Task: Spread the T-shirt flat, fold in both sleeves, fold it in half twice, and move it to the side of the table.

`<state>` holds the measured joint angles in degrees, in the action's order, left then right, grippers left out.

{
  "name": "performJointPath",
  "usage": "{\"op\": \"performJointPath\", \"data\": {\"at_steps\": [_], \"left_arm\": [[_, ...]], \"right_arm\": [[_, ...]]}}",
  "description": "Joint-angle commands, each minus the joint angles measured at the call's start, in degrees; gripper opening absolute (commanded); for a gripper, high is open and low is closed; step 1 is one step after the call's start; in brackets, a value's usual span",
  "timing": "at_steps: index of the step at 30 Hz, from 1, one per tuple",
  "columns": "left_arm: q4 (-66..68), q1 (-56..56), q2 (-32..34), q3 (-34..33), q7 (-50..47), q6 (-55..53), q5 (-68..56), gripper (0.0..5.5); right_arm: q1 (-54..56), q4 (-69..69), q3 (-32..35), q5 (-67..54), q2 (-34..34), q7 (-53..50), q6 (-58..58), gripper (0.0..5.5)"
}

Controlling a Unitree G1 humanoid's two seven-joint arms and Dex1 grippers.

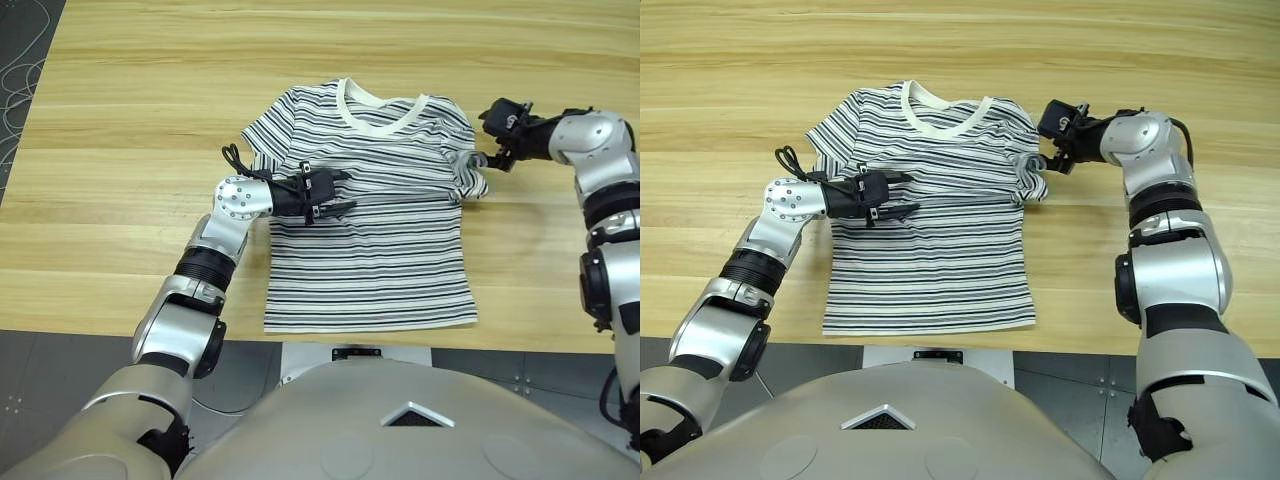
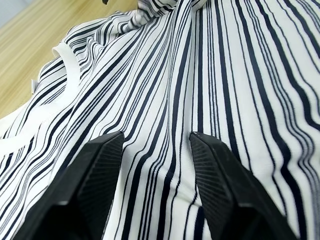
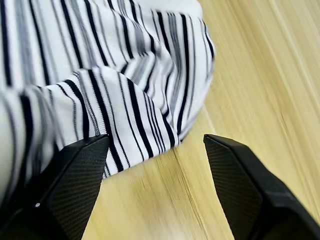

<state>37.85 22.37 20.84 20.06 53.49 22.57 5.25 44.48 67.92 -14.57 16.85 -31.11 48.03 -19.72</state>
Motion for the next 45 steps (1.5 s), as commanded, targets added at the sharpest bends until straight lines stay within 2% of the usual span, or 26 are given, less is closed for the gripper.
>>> {"op": "performJointPath", "data": {"at_steps": [1,4,9,14,23,25,28,31,33,38,45], "left_arm": [[0.8,-2.5,1.1,1.4,1.2,-2.2,1.8,2.45],[1.4,-2.6,0.7,1.3,0.9,-2.3,1.6,2.45],[0.8,-3.4,0.4,1.7,0.8,-2.4,1.5,2.45],[-0.3,-3.6,0.0,1.7,1.1,-3.0,0.8,2.45],[-11.2,-7.7,0.8,2.5,3.7,-7.5,-2.2,2.45],[-11.6,-6.8,0.5,2.0,3.1,-8.4,-2.6,2.45],[-12.7,-4.5,0.1,0.3,2.5,-10.0,-4.3,2.45],[-10.1,-0.2,-0.4,-3.2,-0.1,-10.6,-5.6,2.45],[-5.6,3.1,-1.0,-5.8,-2.9,-10.3,-5.8,2.45],[1.9,8.7,-1.7,-9.5,-7.8,-8.3,-5.8,2.45],[11.5,16.3,-3.8,-13.8,-13.5,-6.5,-6.0,2.45]], "right_arm": [[1.8,2.3,-0.3,1.5,-2.7,-1.0,1.4,3.47],[2.3,3.6,-1.2,3.2,-3.2,-3.8,1.3,3.47],[2.6,5.1,-6.8,11.4,-4.0,-16.7,-0.3,3.47],[5.8,4.1,-8.0,14.1,-1.8,-28.0,-2.5,3.47],[9.0,4.8,-8.2,14.8,1.9,-37.5,-1.9,3.47],[8.4,3.6,-6.1,11.8,1.7,-34.4,-3.3,3.47],[4.0,-3.0,-0.3,1.7,1.5,-20.3,-4.1,3.47],[-10.3,-26.4,1.8,-11.5,-0.8,-1.2,5.8,3.47],[-19.5,-42.8,1.9,-18.8,-3.1,6.7,14.8,3.47],[-31.7,-62.8,1.5,-26.0,-8.0,16.0,26.5,3.47],[-40.9,-71.3,0.8,-23.7,-11.9,16.0,29.6,3.47]]}}
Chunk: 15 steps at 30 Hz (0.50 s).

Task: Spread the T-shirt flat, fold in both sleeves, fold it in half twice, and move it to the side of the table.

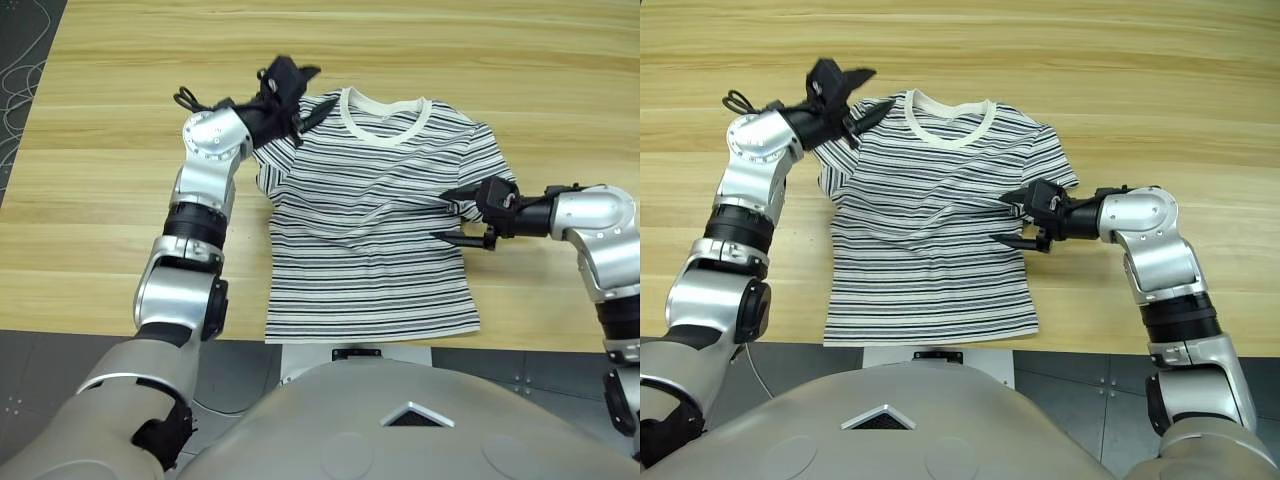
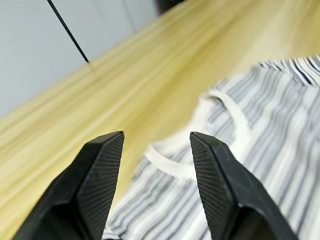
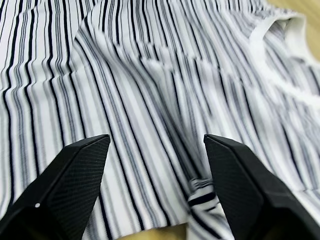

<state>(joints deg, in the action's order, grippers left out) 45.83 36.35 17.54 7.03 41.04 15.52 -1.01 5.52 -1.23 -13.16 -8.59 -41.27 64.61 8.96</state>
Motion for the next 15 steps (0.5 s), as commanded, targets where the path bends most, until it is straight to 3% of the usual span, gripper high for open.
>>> {"op": "performJointPath", "data": {"at_steps": [1,8,15], "left_arm": [[4.1,2.6,-0.5,-1.0,-1.0,0.8,0.4,2.45],[6.0,3.1,-0.5,-0.8,-0.3,1.9,0.8,2.45],[9.8,5.8,-0.4,-0.9,-1.4,2.0,1.7,2.45]], "right_arm": [[-2.0,-2.0,-1.1,3.0,-1.9,-1.1,0.5,3.47],[-3.2,0.4,-5.0,13.7,-2.6,-5.6,-6.0,3.47],[-1.8,2.8,-8.0,14.3,-8.4,2.7,-6.6,3.47]]}}
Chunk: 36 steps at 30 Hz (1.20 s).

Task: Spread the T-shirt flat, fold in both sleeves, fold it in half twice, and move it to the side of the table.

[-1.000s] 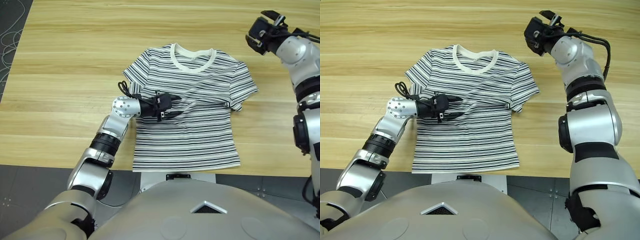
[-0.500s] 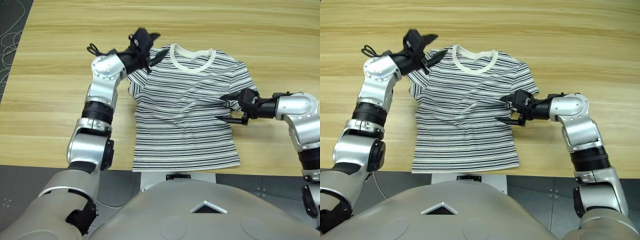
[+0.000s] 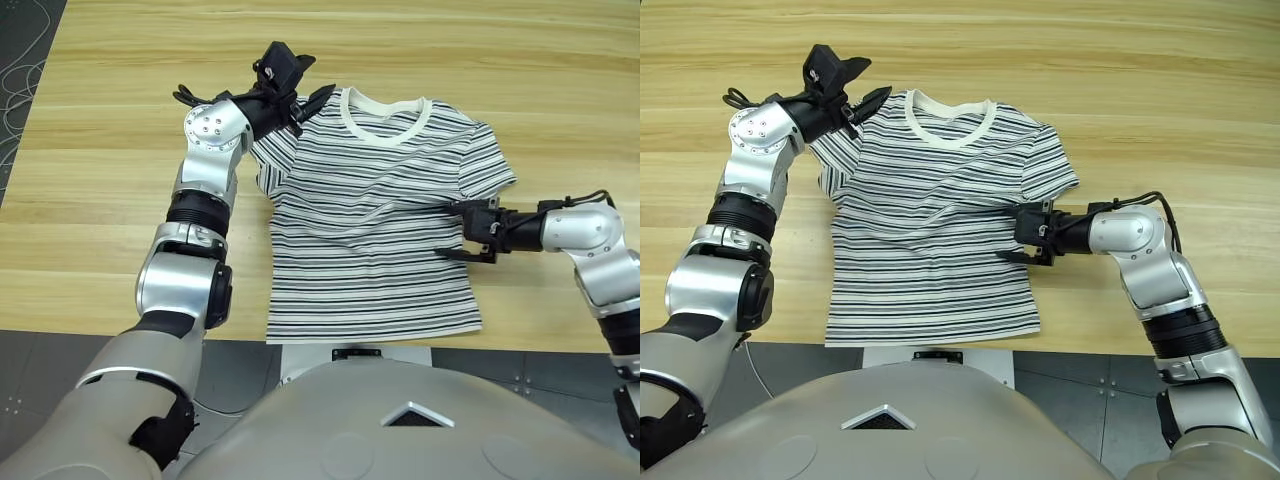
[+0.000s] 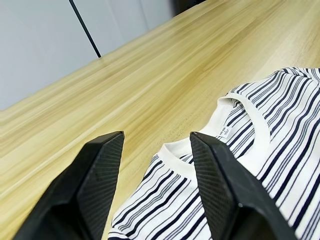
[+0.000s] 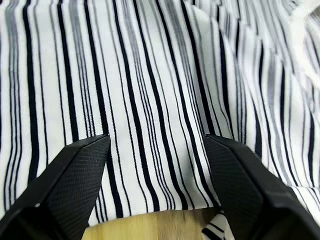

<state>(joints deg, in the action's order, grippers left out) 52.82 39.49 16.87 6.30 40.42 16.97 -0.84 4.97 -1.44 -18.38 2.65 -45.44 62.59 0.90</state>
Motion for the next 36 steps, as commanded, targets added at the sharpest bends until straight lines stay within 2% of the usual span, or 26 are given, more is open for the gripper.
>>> {"op": "performJointPath", "data": {"at_steps": [1,14,28,32,36], "left_arm": [[3.5,2.9,0.2,-0.1,-0.9,0.8,1.7,2.45],[9.5,5.6,-0.3,-0.2,-2.0,3.0,3.3,2.45],[12.4,6.9,0.2,-0.8,-2.4,4.0,3.4,2.45],[12.8,7.1,0.2,-0.9,-2.4,4.1,3.4,2.45],[12.9,7.3,0.2,-0.9,-2.1,4.3,3.4,2.45]], "right_arm": [[-1.0,3.1,-2.8,2.6,-4.5,5.4,1.9,3.47],[1.3,6.2,-3.3,-1.6,-1.9,8.3,4.0,3.47],[1.3,6.4,-4.8,-2.9,-3.8,14.1,3.1,3.47],[3.0,5.9,-3.9,-2.7,-4.7,14.3,2.0,3.47],[6.9,4.5,0.2,-7.2,-5.9,17.1,1.8,3.47]]}}
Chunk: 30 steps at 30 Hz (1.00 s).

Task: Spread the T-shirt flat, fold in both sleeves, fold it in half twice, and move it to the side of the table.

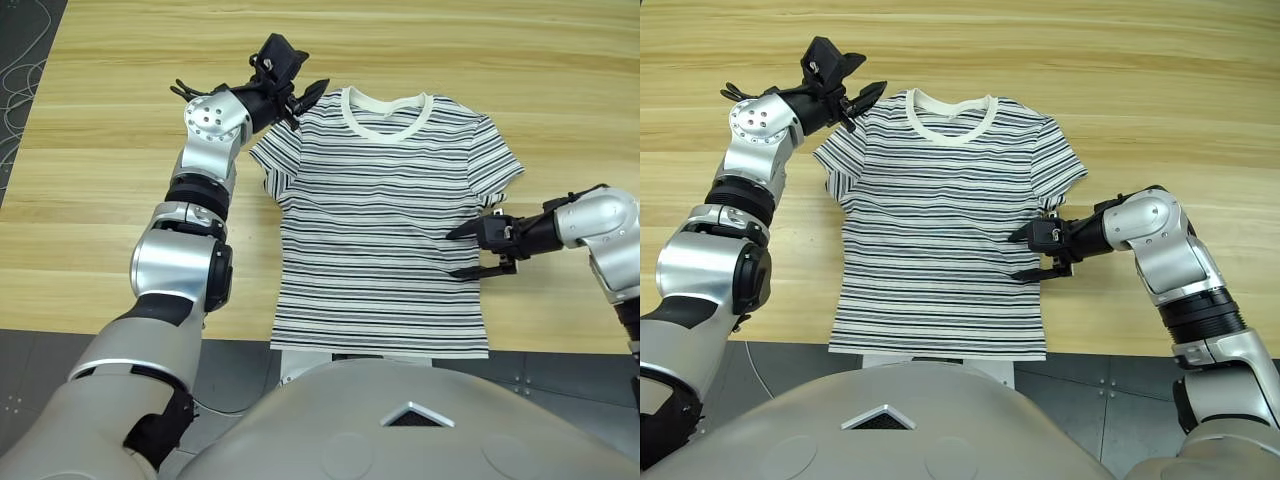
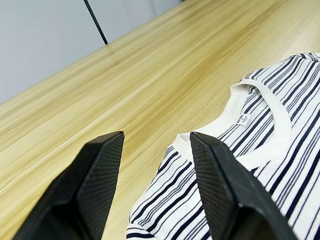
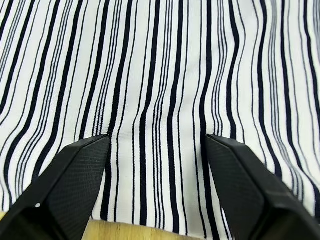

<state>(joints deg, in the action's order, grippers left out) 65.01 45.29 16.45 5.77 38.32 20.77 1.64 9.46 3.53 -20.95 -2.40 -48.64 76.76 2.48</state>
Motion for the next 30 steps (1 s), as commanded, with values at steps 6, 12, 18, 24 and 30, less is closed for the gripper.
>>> {"op": "performJointPath", "data": {"at_steps": [6,12,18,24,30], "left_arm": [[-0.4,1.1,0.4,-2.2,4.1,-0.6,-1.9,2.45],[-4.1,1.3,1.9,-11.5,6.5,-14.1,-12.2,2.45],[-7.8,-1.0,5.2,-18.3,-5.7,-28.2,-15.7,2.45],[-16.4,-7.4,6.9,-20.2,-13.7,-40.6,-16.2,2.45],[-25.1,-13.3,5.5,-17.5,-15.1,-50.3,-15.8,2.45]], "right_arm": [[12.5,0.1,16.7,-27.4,1.1,9.8,13.6,3.47],[19.0,11.9,22.8,-27.5,9.6,-4.7,15.0,3.47],[21.2,16.9,24.9,-24.2,12.2,-12.7,12.9,3.47],[20.9,20.6,24.7,-20.9,13.4,-16.0,11.0,3.47],[21.4,22.1,24.6,-18.7,14.6,-17.7,9.9,3.47]]}}
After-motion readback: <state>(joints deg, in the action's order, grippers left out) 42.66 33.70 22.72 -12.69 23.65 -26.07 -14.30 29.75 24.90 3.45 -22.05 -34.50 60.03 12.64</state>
